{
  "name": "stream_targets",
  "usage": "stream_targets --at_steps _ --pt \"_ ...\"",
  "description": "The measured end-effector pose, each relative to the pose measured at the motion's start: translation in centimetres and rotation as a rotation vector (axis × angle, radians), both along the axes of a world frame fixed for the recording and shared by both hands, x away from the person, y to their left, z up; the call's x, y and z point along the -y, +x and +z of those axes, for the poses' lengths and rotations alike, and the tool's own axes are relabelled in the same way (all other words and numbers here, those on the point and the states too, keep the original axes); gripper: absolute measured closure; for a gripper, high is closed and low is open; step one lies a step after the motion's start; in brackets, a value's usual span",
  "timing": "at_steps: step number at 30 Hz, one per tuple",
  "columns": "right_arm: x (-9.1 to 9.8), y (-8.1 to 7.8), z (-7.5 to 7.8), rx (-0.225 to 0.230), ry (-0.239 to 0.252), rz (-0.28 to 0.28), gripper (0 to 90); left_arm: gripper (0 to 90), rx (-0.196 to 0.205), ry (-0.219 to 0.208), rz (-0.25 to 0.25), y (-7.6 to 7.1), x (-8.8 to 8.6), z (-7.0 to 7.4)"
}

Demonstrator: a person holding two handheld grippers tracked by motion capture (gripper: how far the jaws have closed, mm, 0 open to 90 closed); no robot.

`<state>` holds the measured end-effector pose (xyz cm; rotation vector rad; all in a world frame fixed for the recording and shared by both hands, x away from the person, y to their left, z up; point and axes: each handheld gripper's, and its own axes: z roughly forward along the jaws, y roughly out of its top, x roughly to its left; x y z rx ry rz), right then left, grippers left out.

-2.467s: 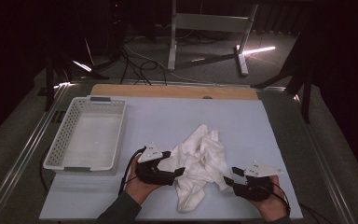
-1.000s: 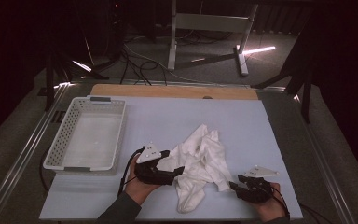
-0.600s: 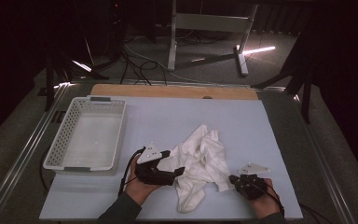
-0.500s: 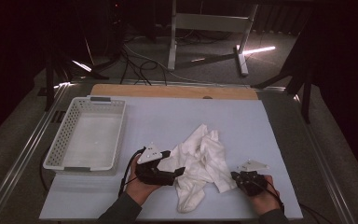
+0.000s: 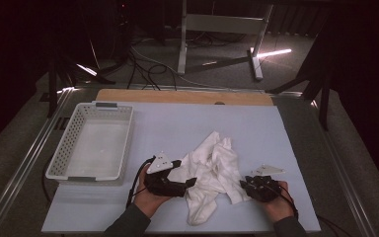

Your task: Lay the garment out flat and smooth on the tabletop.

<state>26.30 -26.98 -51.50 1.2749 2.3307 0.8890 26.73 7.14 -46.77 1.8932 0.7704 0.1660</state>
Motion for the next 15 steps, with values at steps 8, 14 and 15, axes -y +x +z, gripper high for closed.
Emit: stream_targets --at_steps 8,14,15 --pt "-0.6 0.2 0.2 0.005 -0.041 0.02 89.8 18.8 -0.001 0.001 -0.005 0.0 0.1 -0.1" --pt "0.4 1.6 0.9 0.066 -0.118 -0.022 89.8 18.8 -0.004 0.001 -0.003 0.0 0.1 -0.1" --pt "0.6 2.0 1.0 0.072 -0.114 -0.028 89.8 18.8 -0.004 0.001 -0.003 0.0 0.1 -0.1"
